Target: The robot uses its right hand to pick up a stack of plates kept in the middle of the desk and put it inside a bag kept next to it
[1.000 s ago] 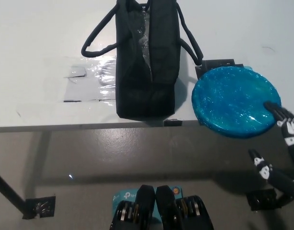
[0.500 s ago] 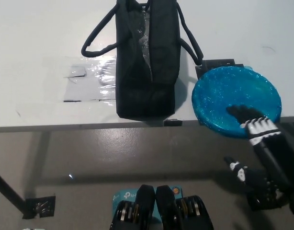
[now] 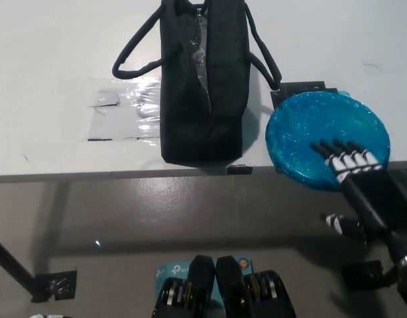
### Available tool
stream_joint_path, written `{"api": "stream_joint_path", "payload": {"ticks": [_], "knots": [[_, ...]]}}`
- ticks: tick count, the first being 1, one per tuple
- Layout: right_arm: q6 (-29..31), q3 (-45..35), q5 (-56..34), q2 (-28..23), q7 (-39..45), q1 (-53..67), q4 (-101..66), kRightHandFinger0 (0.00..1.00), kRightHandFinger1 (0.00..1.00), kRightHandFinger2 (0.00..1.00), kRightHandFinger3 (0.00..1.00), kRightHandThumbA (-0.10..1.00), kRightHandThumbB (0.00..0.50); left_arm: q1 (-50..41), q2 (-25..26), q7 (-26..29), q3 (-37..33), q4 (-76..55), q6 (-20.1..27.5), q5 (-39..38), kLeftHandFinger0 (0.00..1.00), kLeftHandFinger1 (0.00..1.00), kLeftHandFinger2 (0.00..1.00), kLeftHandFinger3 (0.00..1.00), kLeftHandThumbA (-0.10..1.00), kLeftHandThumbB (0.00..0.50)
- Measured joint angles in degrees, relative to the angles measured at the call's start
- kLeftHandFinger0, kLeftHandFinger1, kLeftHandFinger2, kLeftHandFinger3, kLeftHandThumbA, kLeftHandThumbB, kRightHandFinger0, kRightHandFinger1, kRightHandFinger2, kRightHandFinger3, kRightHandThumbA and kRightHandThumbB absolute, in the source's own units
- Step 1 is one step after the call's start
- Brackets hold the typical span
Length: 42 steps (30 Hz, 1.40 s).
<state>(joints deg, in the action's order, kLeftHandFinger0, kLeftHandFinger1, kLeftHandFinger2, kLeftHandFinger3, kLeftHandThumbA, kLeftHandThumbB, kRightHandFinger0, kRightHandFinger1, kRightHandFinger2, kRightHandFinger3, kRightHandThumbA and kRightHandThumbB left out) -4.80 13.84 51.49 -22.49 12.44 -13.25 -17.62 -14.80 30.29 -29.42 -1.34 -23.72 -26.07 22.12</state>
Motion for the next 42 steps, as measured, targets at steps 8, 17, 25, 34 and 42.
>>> {"api": "stream_joint_path", "payload": {"ticks": [8,17,25,34,42], "knots": [[-1.0,-0.3,4.3,0.5,0.0,-0.5,0.3,1.0,1.0,1.0,1.0,0.82,0.5,0.3,-0.1,-1.0,0.0,0.0,0.0,0.6,0.81,0.77,0.86,0.96,0.47,0.0],[-2.2,1.2,6.7,3.1,0.2,1.6,2.1,1.0,1.0,1.0,1.0,0.77,0.5,1.5,-0.2,-2.0,-0.1,0.0,0.0,1.2,0.8,0.74,0.85,0.99,0.47,0.0],[-3.3,1.1,7.7,3.3,0.2,3.6,6.8,1.0,1.0,1.0,1.0,0.71,0.5,1.6,-0.2,-2.2,-0.1,-0.1,0.0,1.3,0.79,0.73,0.82,0.97,0.48,0.0],[-4.4,-4.6,7.8,-0.6,-1.3,-1.1,11.9,1.0,1.0,1.0,1.0,0.74,0.5,1.1,-0.5,-2.2,-0.1,-0.1,0.0,1.2,0.78,0.74,0.85,0.94,0.48,0.0],[-5.5,-5.4,10.3,-1.8,-2.4,-6.8,11.5,1.0,1.0,1.0,1.0,0.74,0.5,1.1,-0.6,-2.2,-0.2,-0.2,0.0,1.2,0.79,0.76,0.85,0.95,0.46,0.0]]}}
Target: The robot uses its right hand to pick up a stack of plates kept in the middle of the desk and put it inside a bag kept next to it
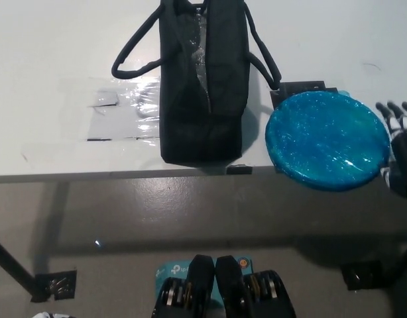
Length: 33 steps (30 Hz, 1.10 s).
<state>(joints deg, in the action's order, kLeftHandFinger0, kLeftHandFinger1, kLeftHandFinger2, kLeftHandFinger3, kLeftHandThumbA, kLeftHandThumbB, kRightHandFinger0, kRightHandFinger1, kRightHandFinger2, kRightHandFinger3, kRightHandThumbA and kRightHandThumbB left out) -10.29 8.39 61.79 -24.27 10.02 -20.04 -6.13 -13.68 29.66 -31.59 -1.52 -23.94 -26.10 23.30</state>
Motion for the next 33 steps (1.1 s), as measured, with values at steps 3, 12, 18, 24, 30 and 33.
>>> {"api": "stream_joint_path", "payload": {"ticks": [3,12,18,24,30,33], "knots": [[-0.1,1.0,1.0,0.3,-0.8,-0.1,0.2,1.0,1.0,1.0,1.0,0.73,0.5,0.0,-0.1,0.0,0.0,0.0,0.0,0.0,0.79,0.75,0.86,0.96,0.5,0.0],[0.6,6.9,2.8,2.6,-3.1,2.6,2.1,1.0,1.0,1.0,1.0,0.74,0.5,0.4,-0.1,0.0,-0.6,0.0,0.0,-0.4,0.76,0.73,0.87,1.0,0.52,0.0],[0.7,7.0,3.0,2.5,-3.2,2.9,1.8,1.0,1.0,1.0,1.0,0.81,0.5,0.4,-0.1,0.0,-0.6,0.0,0.0,-0.6,0.78,0.75,0.86,0.99,0.56,0.0],[0.6,6.8,3.0,2.1,-2.9,2.6,0.2,1.0,1.0,1.0,1.0,1.0,0.5,0.3,-0.1,0.0,-0.6,-0.1,0.0,-0.6,0.79,0.75,0.86,0.98,0.52,0.0],[0.7,6.3,2.3,2.1,-2.7,2.5,-0.6,1.0,1.0,1.0,1.0,1.0,0.5,0.2,-0.1,0.0,-0.5,-0.1,0.0,-0.5,0.81,0.76,0.87,0.97,0.46,0.0],[0.7,6.2,2.0,2.3,-2.7,2.5,-1.0,1.0,1.0,1.0,1.0,1.0,0.5,-0.1,-0.1,0.0,-0.5,-0.2,0.0,-0.6,0.8,0.76,0.87,0.97,0.46,0.0]]}}
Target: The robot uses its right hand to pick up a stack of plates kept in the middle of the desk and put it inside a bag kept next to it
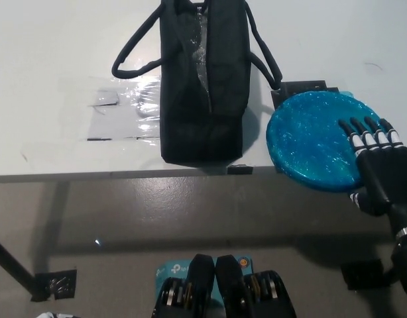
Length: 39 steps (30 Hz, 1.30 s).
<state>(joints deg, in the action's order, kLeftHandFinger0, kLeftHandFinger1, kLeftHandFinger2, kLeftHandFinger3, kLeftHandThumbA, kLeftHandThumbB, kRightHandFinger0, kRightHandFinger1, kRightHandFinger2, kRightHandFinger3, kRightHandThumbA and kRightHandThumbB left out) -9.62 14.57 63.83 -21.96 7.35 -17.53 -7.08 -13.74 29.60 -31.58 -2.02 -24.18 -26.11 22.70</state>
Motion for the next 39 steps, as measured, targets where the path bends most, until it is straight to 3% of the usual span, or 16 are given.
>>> {"api": "stream_joint_path", "payload": {"ticks": [15,27,39], "knots": [[-1.5,-0.8,-0.5,1.2,4.4,-1.0,-7.0,1.0,1.0,1.0,1.0,1.0,0.5,-0.4,0.0,0.0,0.1,-0.2,0.0,-0.2,0.81,0.76,0.88,0.98,0.51,0.0],[-3.3,-0.5,-0.5,4.5,5.2,-0.8,-1.2,1.0,1.0,1.0,1.0,1.0,0.5,0.0,0.0,0.0,0.1,-0.2,0.0,-0.1,0.76,0.74,0.87,0.97,0.55,0.0],[-5.0,0.1,-0.5,5.4,6.0,-0.8,2.5,1.0,1.0,1.0,1.0,1.0,0.5,0.8,0.0,-1.0,0.1,-0.2,0.0,0.1,0.8,0.76,0.88,0.99,0.61,0.0]]}}
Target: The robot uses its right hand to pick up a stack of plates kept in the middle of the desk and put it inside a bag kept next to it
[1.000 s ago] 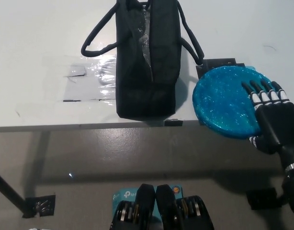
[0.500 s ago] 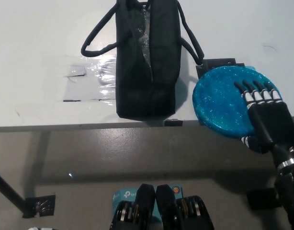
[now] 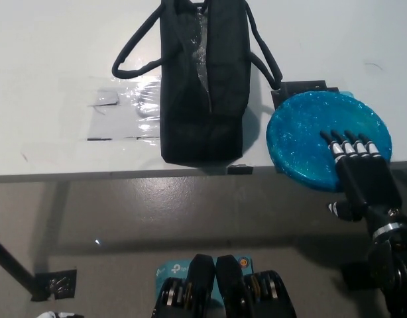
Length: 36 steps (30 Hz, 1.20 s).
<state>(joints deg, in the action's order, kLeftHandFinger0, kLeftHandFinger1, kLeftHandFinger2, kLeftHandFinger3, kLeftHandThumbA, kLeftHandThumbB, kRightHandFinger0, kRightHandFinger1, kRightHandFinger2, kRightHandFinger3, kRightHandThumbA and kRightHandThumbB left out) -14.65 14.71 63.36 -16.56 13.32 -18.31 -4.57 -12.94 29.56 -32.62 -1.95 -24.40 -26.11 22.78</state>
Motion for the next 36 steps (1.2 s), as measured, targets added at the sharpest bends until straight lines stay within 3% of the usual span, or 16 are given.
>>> {"api": "stream_joint_path", "payload": {"ticks": [2,5,8,10,11,12,13,14,15,16,19,23,28,30,33,36], "knots": [[-0.1,0.0,-0.1,0.1,0.0,0.0,1.1,1.0,1.0,1.0,1.0,1.0,0.5,0.1,0.0,-0.1,0.0,0.0,0.0,0.1,0.81,0.77,0.89,1.0,0.63,0.0],[-0.1,0.0,0.0,0.4,-1.3,0.0,4.7,1.0,1.0,1.0,1.0,0.67,0.484,0.2,0.0,-0.3,0.0,0.0,0.0,0.4,0.79,0.74,0.86,0.99,0.62,0.0],[0.0,0.1,0.1,1.1,-4.6,0.0,8.7,1.0,1.0,1.0,1.0,0.39,0.302,0.2,0.0,-0.4,-0.1,0.0,0.0,0.4,0.78,0.74,0.86,0.99,0.59,0.0],[0.2,0.2,0.2,1.3,-6.7,-0.1,10.2,1.0,1.0,1.0,1.0,0.37,0.248,0.2,-0.2,-0.4,-0.1,0.0,0.0,0.4,0.78,0.74,0.87,0.99,0.59,0.0],[0.3,0.4,0.4,1.4,-8.3,-0.3,11.4,1.0,1.0,1.0,1.0,0.29,0.083,0.2,-0.2,-0.4,-0.1,0.1,0.1,0.4,0.79,0.75,0.86,1.0,0.63,0.012],[0.4,0.6,0.6,1.4,-9.5,-0.5,12.4,0.44,0.5,0.59,1.0,0.11,0.059,0.2,-0.3,-0.4,-0.1,0.1,0.1,0.4,0.79,0.75,0.86,0.99,0.65,0.023],[0.8,0.8,0.6,1.4,-10.7,-0.9,13.7,0.27,0.36,0.45,1.0,0.06,0.027,0.2,-0.3,-0.4,-0.1,0.1,0.1,0.4,0.79,0.75,0.85,0.99,0.66,0.018],[1.2,0.9,0.7,1.4,-12.1,-1.2,14.6,0.01,0.07,0.17,1.0,-0.04,0.026,0.2,-0.4,-0.4,-0.1,0.2,0.1,0.4,0.79,0.75,0.85,0.99,0.68,0.021],[1.6,1.1,0.9,1.3,-13.8,-1.7,15.3,0.0,0.01,0.05,0.95,0.02,0.053,0.2,-0.4,-0.4,-0.2,0.2,0.1,0.4,0.8,0.75,0.85,0.99,0.68,0.014],[1.8,1.2,0.9,1.1,-14.9,-2.3,15.9,0.0,0.0,0.0,0.56,0.0,0.041,0.2,-0.4,-0.4,-0.2,0.3,0.1,0.4,0.81,0.76,0.86,1.0,0.68,0.001],[3.0,2.2,1.4,0.3,-18.8,-4.0,18.4,0.0,0.0,0.01,0.13,-0.1,0.003,0.2,-0.4,-0.4,-0.3,0.5,0.1,0.4,0.81,0.76,0.87,1.0,0.65,0.0],[4.9,3.3,2.0,-0.2,-23.1,-5.0,20.8,0.0,0.0,0.0,0.14,-0.1,0.104,0.1,-0.4,-0.4,-0.3,0.7,0.1,0.4,0.77,0.74,0.85,1.0,0.71,0.0],[8.0,4.4,2.1,-1.5,-27.7,-5.2,21.7,0.0,0.0,0.0,0.01,-0.1,0.127,0.2,-0.4,-0.4,-0.3,0.7,0.1,0.4,0.8,0.75,0.86,1.0,0.75,0.005],[9.7,4.9,2.0,-2.3,-29.4,-5.2,21.4,0.0,0.0,0.02,0.01,-0.1,0.062,0.2,-0.4,-0.4,-0.3,0.6,0.1,0.4,0.81,0.76,0.86,1.0,0.79,0.029],[12.4,4.6,0.2,-2.9,-30.3,-5.2,19.4,0.0,0.0,0.02,0.0,-0.1,0.324,0.1,-0.4,-0.4,-0.3,0.6,0.0,0.4,0.82,0.75,0.86,1.0,0.78,0.016],[14.3,2.8,-3.1,-2.4,-30.3,-5.2,17.5,0.0,0.0,0.14,0.0,-0.1,0.361,0.1,-0.4,-0.4,-0.3,0.5,0.0,0.4,0.8,0.74,0.86,1.0,0.74,0.008]]}}
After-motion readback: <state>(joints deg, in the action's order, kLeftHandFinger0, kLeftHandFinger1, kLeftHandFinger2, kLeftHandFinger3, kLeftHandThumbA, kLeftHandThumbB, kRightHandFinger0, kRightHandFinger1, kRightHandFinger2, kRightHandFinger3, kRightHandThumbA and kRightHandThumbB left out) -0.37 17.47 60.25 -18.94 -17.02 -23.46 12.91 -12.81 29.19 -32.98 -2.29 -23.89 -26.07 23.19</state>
